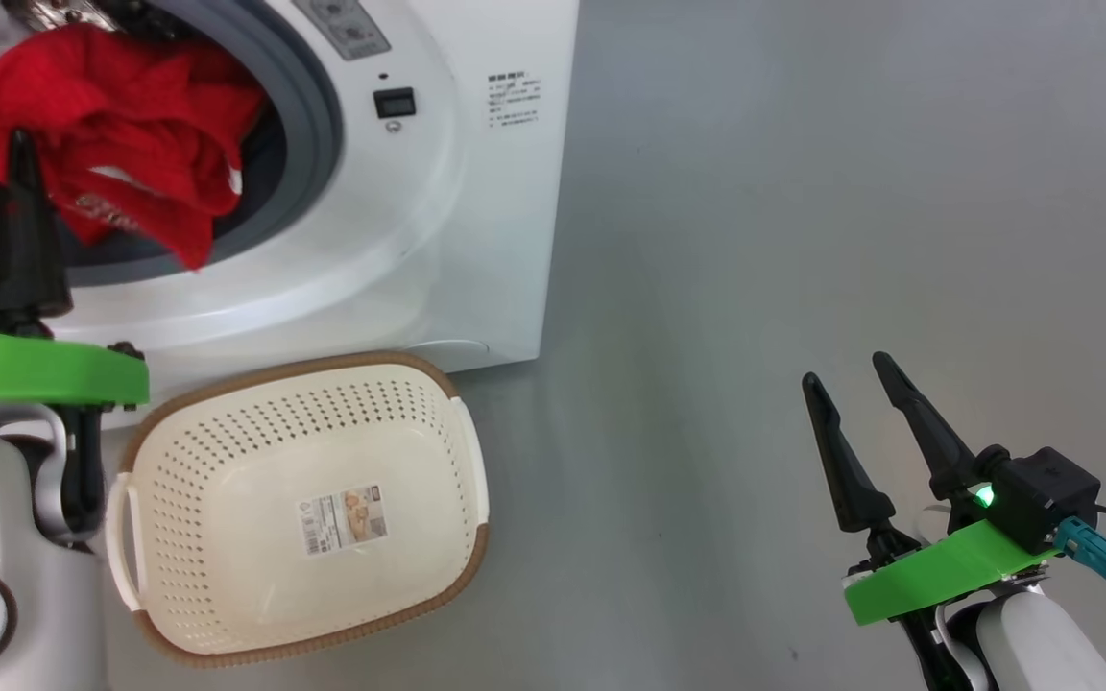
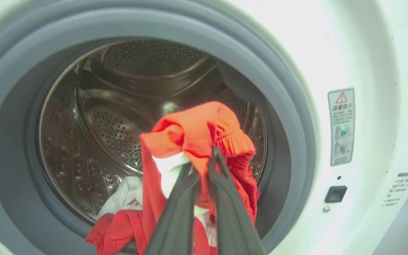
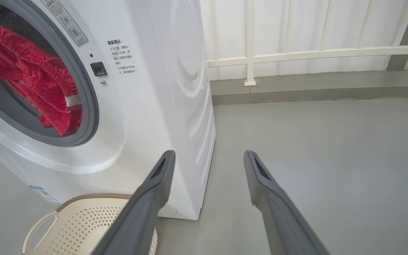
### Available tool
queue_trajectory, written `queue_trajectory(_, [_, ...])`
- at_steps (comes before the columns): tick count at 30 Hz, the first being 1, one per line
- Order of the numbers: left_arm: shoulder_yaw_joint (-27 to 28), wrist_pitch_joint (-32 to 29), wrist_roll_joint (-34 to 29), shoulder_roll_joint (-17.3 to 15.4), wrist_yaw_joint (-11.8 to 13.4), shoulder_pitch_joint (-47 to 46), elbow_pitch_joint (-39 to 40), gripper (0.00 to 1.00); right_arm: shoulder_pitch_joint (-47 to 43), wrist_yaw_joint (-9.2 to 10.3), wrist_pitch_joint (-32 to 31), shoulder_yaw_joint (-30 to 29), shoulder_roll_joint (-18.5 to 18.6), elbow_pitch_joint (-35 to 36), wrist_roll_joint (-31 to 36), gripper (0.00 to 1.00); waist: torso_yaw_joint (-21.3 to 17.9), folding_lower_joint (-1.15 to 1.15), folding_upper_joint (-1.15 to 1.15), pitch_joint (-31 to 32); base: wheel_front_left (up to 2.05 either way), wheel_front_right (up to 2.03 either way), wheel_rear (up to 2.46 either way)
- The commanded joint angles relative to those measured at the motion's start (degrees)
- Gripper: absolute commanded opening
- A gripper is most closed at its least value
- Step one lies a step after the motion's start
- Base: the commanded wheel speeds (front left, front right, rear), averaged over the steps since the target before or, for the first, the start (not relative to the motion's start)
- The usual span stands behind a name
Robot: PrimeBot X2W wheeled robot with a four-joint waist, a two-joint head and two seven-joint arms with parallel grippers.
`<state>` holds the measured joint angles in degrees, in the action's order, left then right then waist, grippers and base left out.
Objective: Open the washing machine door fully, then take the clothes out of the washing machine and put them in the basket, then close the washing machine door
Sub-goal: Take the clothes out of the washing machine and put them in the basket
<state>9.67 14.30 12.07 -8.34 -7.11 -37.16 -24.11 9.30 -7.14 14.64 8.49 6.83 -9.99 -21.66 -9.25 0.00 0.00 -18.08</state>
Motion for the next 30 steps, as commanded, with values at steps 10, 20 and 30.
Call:
queue_trajectory(10, [0.7, 0.7, -0.5, -1.4, -0.4, 3.7, 14.4, 0.0, -1.7, -0.35, 0.4, 0.5, 0.4, 1.5, 0.3, 1.0, 1.8, 0.0, 0.0, 1.9, 0.0, 0.0, 0.0])
queue_trajectory(20, [-0.6, 0.7, -1.9, -0.2, -0.4, 6.2, 20.0, 0.0, -1.6, -0.35, 0.4, 0.7, 0.5, 1.6, 0.1, 1.0, 2.2, 0.0, 0.0, 2.1, 0.0, 0.0, 0.0])
queue_trajectory(30, [-0.7, 0.7, -1.9, 3.8, -0.4, 15.8, 18.0, 0.0, -0.8, -0.35, 0.4, 0.2, 0.4, 1.8, 0.0, 1.0, 1.9, 0.0, 0.0, 0.5, 0.0, 0.0, 0.0])
